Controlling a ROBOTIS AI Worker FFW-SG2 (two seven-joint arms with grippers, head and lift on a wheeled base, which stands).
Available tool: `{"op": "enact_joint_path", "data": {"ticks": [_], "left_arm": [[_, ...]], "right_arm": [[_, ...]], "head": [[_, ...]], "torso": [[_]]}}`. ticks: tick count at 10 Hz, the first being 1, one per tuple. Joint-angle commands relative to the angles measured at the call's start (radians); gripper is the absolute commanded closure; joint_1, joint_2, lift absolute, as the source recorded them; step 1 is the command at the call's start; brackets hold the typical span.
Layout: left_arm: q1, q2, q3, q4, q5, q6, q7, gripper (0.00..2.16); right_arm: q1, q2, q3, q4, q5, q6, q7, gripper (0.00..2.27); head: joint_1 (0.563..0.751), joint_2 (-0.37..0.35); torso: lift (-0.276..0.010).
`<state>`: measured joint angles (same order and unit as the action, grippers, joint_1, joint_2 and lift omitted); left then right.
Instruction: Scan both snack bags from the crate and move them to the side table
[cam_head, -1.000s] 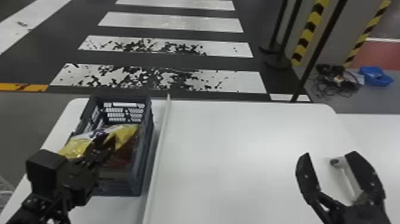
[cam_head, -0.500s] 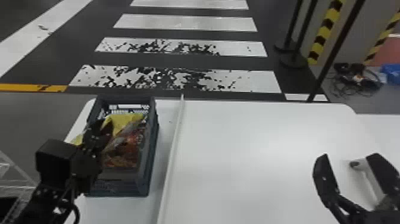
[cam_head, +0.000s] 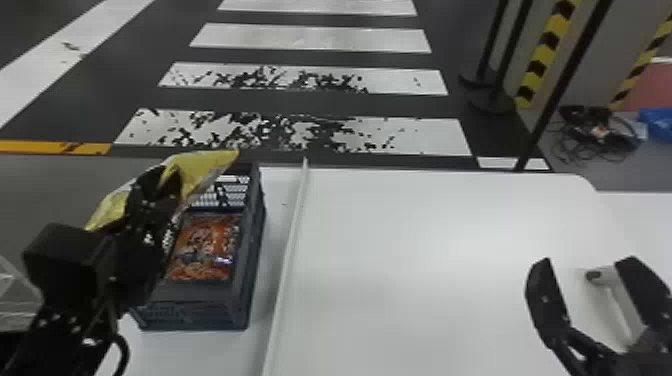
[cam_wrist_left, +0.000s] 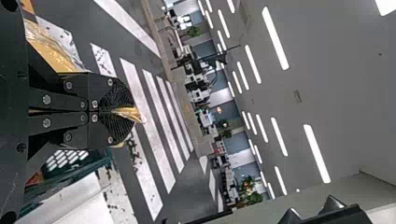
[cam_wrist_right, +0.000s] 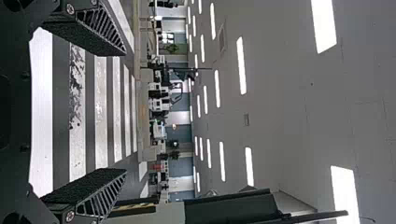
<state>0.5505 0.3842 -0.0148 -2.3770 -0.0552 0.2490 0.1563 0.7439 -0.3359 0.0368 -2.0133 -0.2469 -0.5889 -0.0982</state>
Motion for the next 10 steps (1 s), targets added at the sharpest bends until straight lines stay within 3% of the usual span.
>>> {"op": "enact_joint_path", "data": {"ticks": [1, 3, 4, 6, 7, 9, 10], "left_arm": [[0.026, 0.004, 0.001, -0.093, -0.003, 0.002, 0.003, 2.14], [0.046, 0.007, -0.016, -0.214, 0.025, 0.026, -0.006, 2.14], [0.046, 0.004, -0.02, -0.266, 0.095, 0.045, -0.027, 2.14], [0.029, -0.024, -0.016, -0.306, 0.253, 0.051, -0.089, 2.14], [0.011, -0.039, -0.016, -0.303, 0.314, 0.06, -0.115, 2.14], [-0.015, -0.073, 0.039, -0.269, 0.522, 0.109, -0.205, 2.14], [-0.038, -0.094, 0.073, -0.231, 0.612, 0.177, -0.253, 2.14]], "right_arm": [[0.0, 0.0, 0.002, -0.002, 0.0, -0.007, 0.0, 0.1], [0.0, 0.005, 0.005, -0.002, 0.0, -0.022, 0.0, 0.1], [0.0, 0.008, 0.005, -0.001, 0.0, -0.028, -0.005, 0.1], [-0.001, 0.011, 0.003, 0.004, 0.0, -0.038, -0.009, 0.1], [-0.005, 0.011, 0.003, 0.008, 0.0, -0.041, -0.011, 0.1], [-0.018, 0.009, 0.002, 0.036, 0.006, -0.059, -0.04, 0.1], [-0.026, 0.003, 0.0, 0.047, 0.006, -0.062, -0.046, 0.1]], "head": [[0.695, -0.017], [0.695, -0.037], [0.695, -0.056], [0.695, -0.114], [0.695, -0.129], [0.695, -0.172], [0.695, -0.189]], "torso": [[-0.095], [-0.095], [-0.095], [-0.095], [-0.095], [-0.095], [-0.095]]}}
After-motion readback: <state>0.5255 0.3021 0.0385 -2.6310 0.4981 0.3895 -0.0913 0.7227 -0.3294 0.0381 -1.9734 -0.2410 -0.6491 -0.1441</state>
